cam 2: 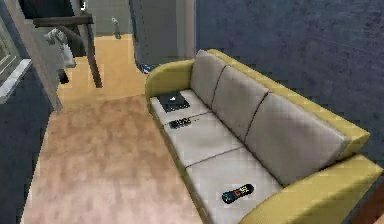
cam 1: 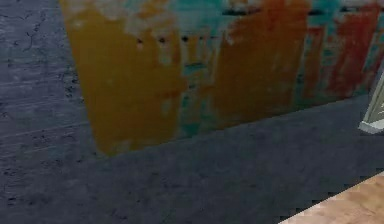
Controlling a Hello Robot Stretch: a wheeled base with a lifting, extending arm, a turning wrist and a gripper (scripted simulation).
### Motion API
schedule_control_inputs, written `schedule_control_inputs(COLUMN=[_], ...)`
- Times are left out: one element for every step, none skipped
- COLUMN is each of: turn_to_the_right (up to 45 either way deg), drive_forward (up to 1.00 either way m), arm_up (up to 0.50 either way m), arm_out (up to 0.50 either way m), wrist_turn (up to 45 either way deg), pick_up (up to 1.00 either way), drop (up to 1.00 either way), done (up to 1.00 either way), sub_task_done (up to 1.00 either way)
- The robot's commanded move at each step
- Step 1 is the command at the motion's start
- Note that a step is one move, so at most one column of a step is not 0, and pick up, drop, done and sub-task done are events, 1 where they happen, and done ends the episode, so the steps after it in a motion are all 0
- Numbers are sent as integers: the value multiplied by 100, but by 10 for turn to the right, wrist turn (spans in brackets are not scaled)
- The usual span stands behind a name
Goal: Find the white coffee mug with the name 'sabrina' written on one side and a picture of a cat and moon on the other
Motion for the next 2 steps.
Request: schedule_control_inputs(turn_to_the_right=[450, 240], drive_forward=[0, 0], arm_up=[0, 0], arm_out=[0, 0], wrist_turn=[0, 0], pick_up=[0, 0], drop=[0, 0], done=[0, 0], sub_task_done=[0, 0])
